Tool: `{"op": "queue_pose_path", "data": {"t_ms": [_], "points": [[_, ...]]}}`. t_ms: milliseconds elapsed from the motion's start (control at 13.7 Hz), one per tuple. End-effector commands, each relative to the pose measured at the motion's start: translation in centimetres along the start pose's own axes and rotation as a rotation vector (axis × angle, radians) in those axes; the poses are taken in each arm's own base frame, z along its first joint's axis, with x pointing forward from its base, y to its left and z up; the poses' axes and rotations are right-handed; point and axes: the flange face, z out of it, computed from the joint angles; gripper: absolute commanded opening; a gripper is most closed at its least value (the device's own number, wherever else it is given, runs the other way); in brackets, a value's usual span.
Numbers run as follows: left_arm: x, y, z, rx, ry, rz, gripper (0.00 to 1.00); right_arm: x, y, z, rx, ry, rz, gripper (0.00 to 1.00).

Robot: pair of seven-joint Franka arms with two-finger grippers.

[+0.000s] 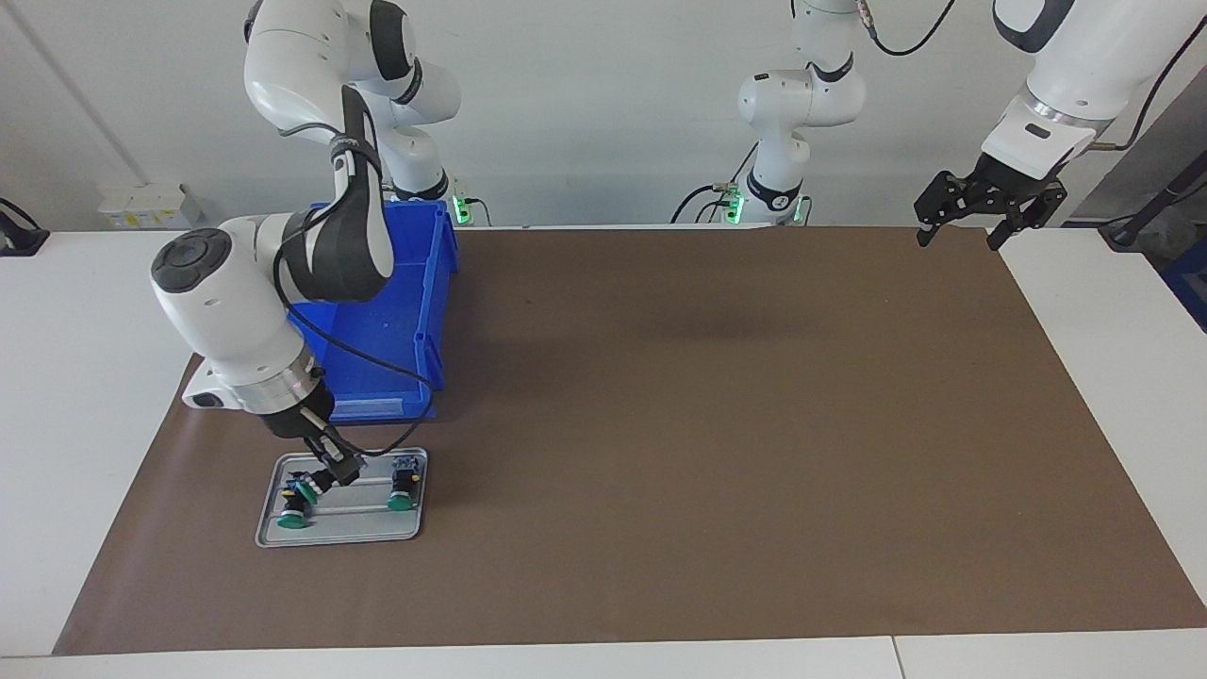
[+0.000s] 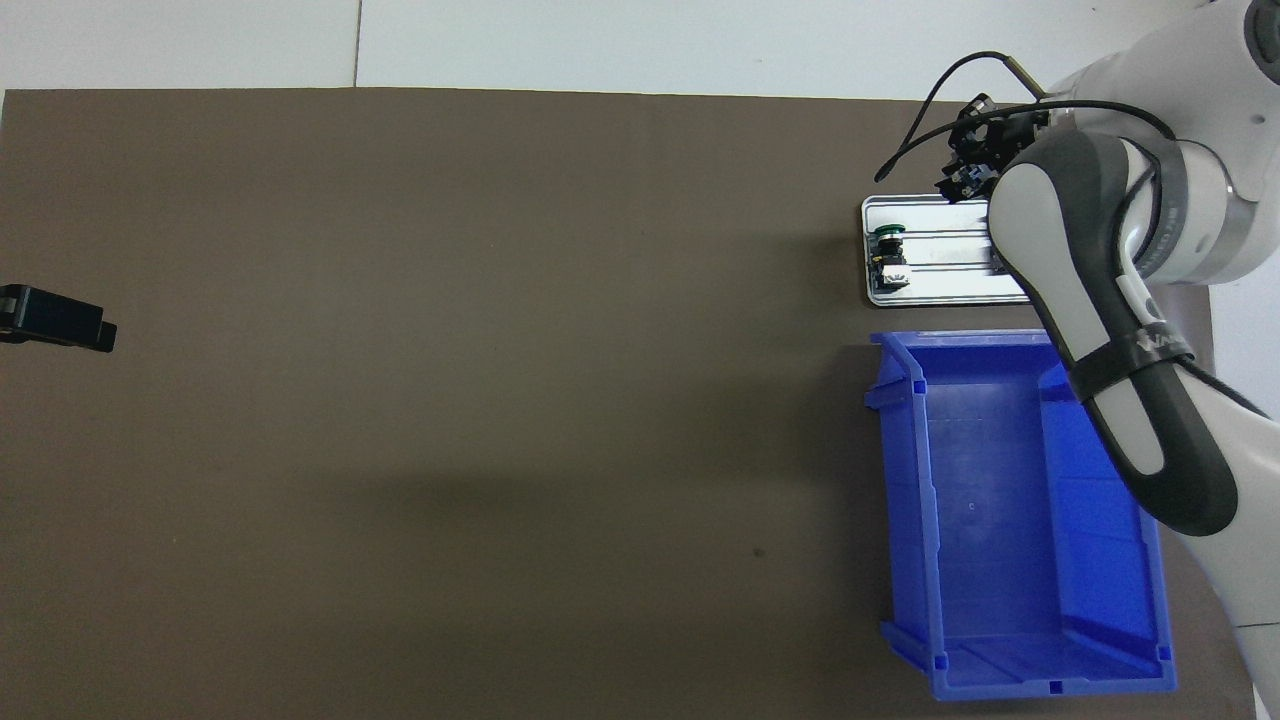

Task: Place and press button with both arms
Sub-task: 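Carry the green button with the right gripper to the table center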

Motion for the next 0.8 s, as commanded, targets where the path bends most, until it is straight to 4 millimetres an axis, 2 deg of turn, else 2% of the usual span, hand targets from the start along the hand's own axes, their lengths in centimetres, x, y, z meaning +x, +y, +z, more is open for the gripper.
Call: {"op": "queue_pose_path", "data": {"t_ms": [0, 146, 292, 512, 585, 658, 731], "points": [[-0.5, 0.0, -0.2, 0.001, -0.004, -0.011, 1.0, -5.9, -3.2, -0.8, 0.012, -0.031, 0.222, 0.0], [-0.5, 0.0, -0.2, 0.001, -0.004, -0.011, 1.0, -12.1, -6.0, -1.3, 0.031, -0.038, 0.357, 0.0], [-0.6, -0.1, -0.1, 0.001, -0.006, -0.013, 1.0, -17.7, -7.5, -1.3, 0.027, -0.049, 0.46, 0.0], [-0.6, 0.0, -0.1, 0.001, -0.006, -0.01, 1.0, -28.3, -9.0, 1.4, 0.008, -0.032, 0.588, 0.0], [-0.5, 0.0, -0.2, 0.001, -0.003, -0.011, 1.0, -31.6, -8.9, 2.6, 0.014, -0.023, 0.609, 0.0], [-0.4, 0.8, -0.2, 0.002, 0.001, 0.006, 1.0, -35.0, -8.9, 3.9, 0.0, -0.011, 0.617, 0.0], [-0.4, 1.3, -0.1, 0.001, -0.005, 0.016, 1.0, -38.3, -8.8, 6.1, -0.015, 0.034, 0.595, 0.0]]}}
